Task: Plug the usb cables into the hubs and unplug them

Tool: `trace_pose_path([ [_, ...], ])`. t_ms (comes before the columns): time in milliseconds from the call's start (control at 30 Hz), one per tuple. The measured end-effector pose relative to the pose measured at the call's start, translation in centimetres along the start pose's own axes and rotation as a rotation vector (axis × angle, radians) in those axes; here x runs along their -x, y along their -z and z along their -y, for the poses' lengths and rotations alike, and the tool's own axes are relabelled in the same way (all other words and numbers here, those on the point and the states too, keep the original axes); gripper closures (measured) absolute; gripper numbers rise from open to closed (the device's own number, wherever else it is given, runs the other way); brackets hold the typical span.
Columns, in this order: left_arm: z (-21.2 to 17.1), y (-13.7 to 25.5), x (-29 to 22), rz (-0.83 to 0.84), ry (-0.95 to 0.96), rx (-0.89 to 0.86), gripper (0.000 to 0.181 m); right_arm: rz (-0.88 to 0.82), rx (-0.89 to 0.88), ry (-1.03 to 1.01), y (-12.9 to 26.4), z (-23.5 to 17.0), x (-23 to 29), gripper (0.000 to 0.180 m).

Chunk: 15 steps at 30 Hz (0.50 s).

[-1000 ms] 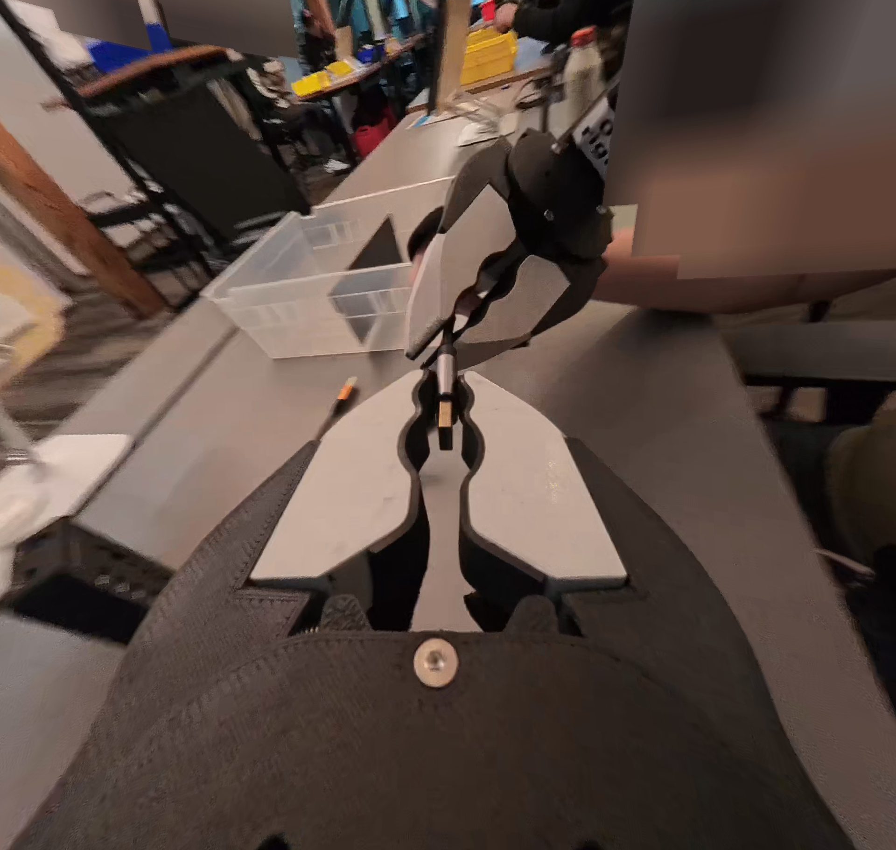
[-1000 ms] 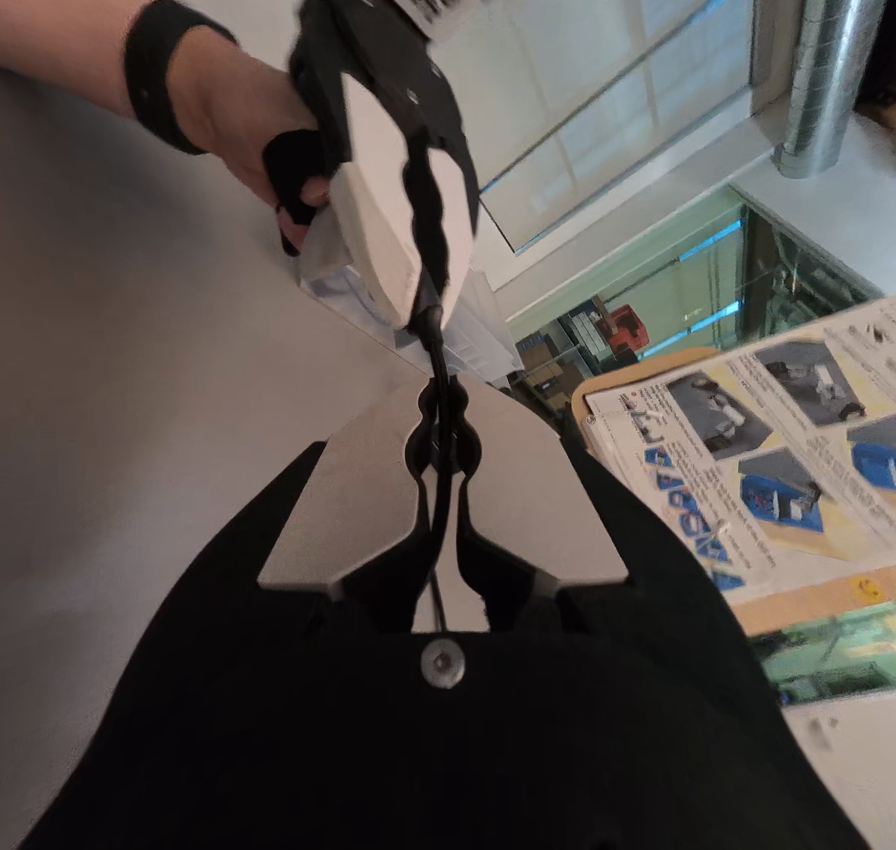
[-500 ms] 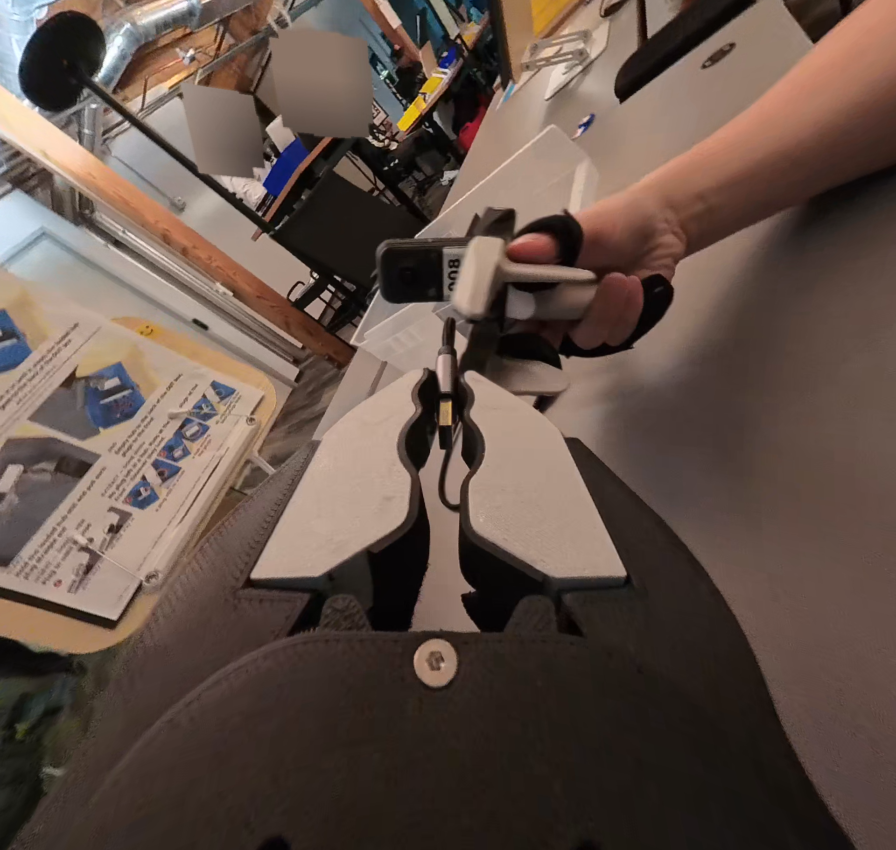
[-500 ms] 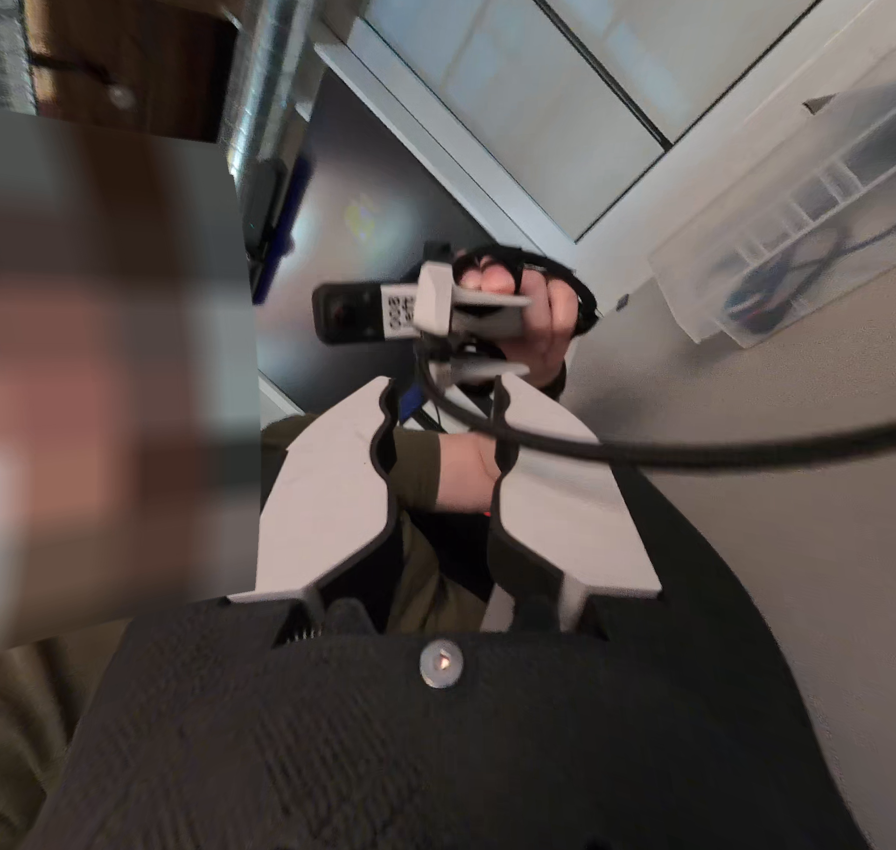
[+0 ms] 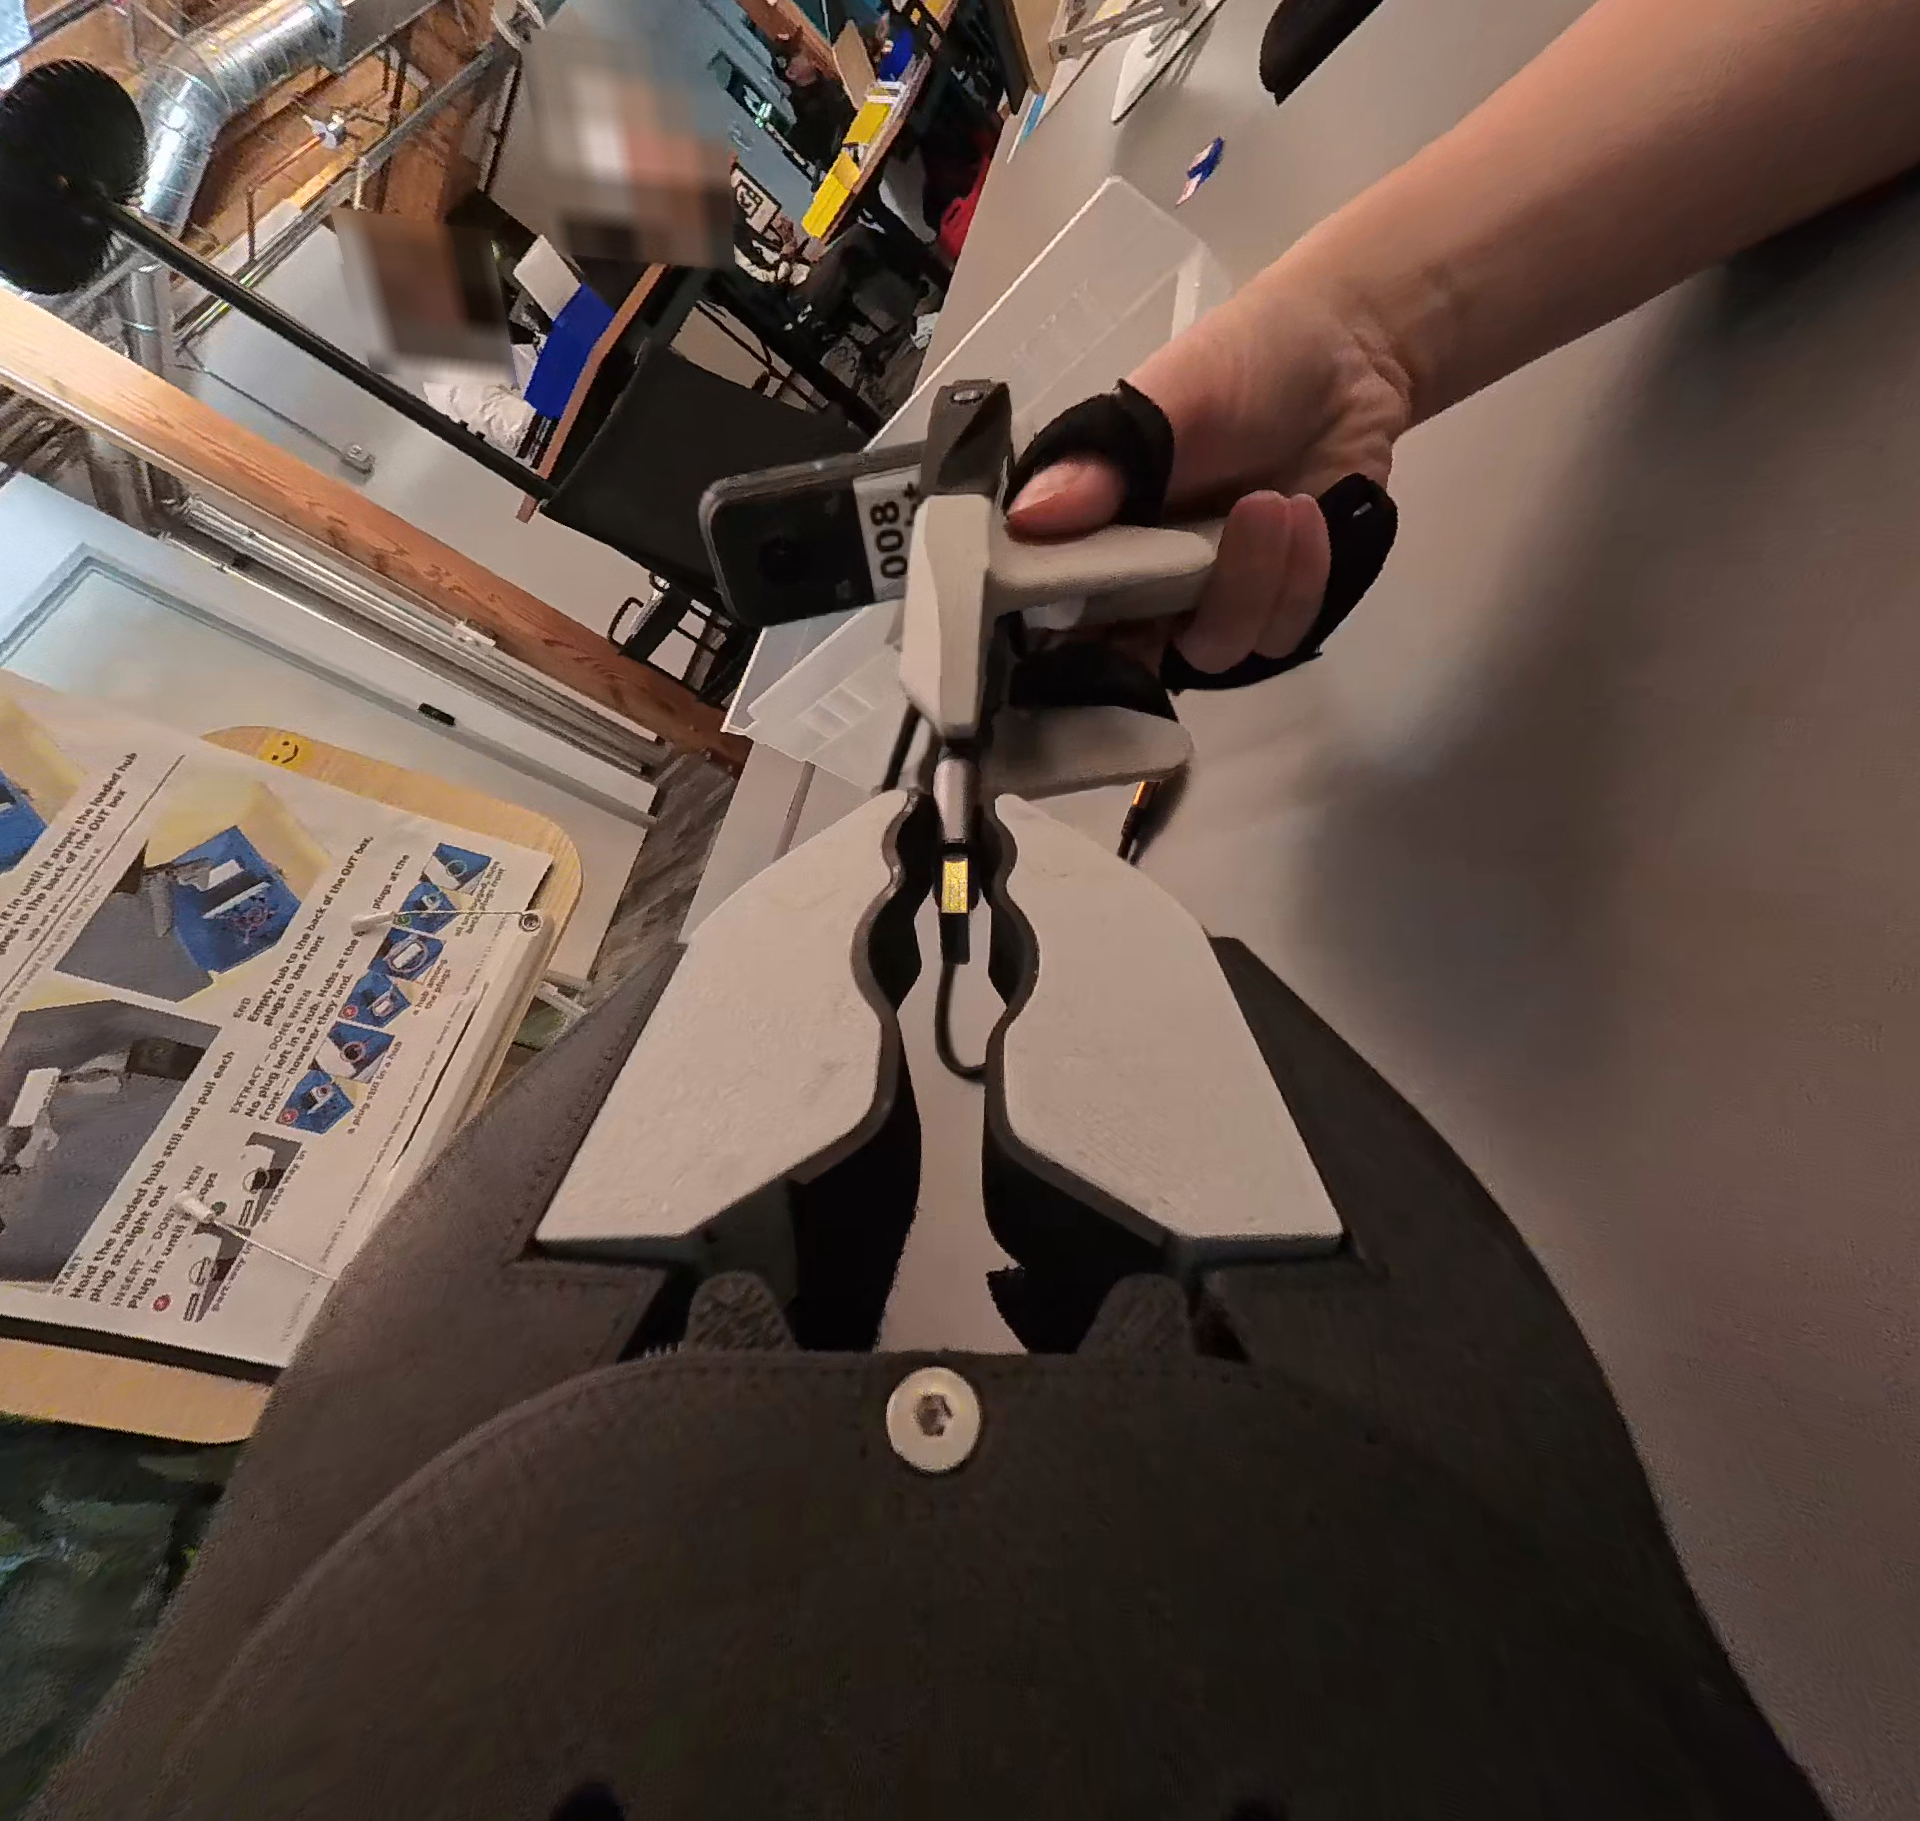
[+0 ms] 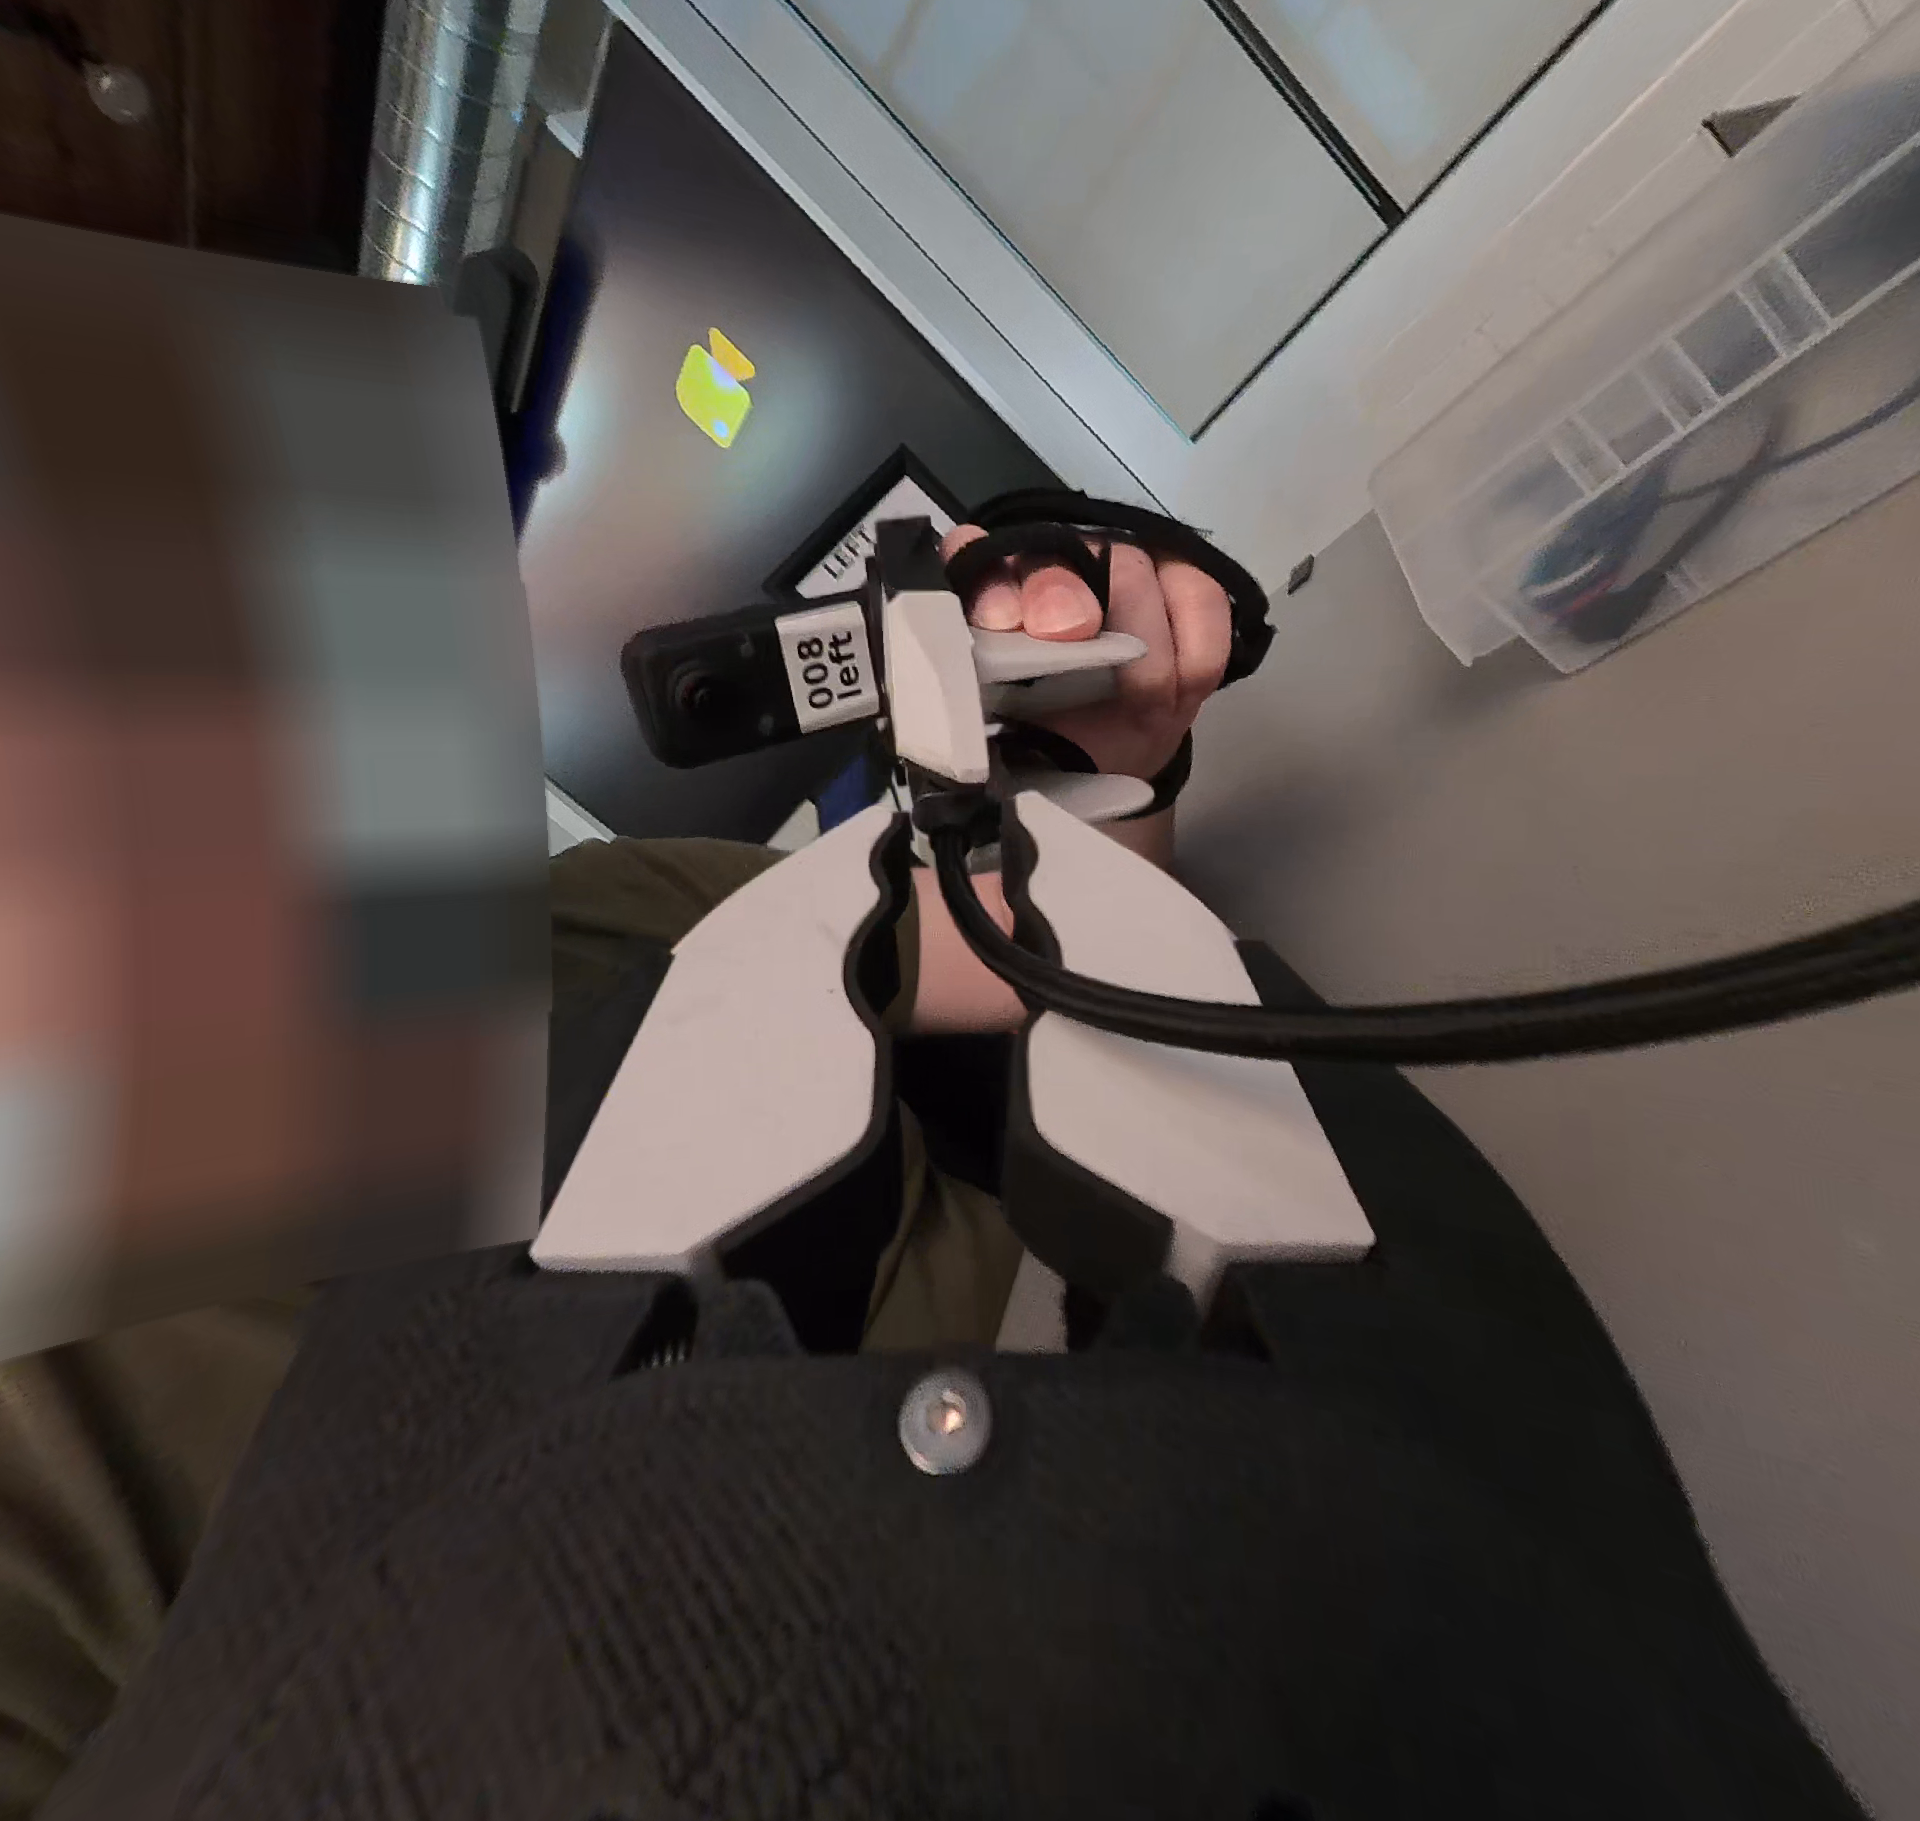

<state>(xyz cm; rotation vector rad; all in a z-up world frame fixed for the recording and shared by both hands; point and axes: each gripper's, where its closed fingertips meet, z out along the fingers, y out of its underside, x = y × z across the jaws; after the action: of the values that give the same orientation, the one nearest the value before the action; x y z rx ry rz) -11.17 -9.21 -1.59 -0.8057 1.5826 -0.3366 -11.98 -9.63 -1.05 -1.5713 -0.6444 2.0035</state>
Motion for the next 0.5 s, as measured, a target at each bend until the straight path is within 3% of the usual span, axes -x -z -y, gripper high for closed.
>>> trace_pose_path([
  [33,-0.11,-0.03,0.06,0.004,0.0,0.006,0.173,-0.01,0.016,0.009,-0.02,-0.2,-0.06,0.162],
  [500,-0.18,0.03,0.17,0.004,0.012,0.002,0.173,-0.014,-0.025,0.001,-0.1,0.27,-0.38,0.165],
])
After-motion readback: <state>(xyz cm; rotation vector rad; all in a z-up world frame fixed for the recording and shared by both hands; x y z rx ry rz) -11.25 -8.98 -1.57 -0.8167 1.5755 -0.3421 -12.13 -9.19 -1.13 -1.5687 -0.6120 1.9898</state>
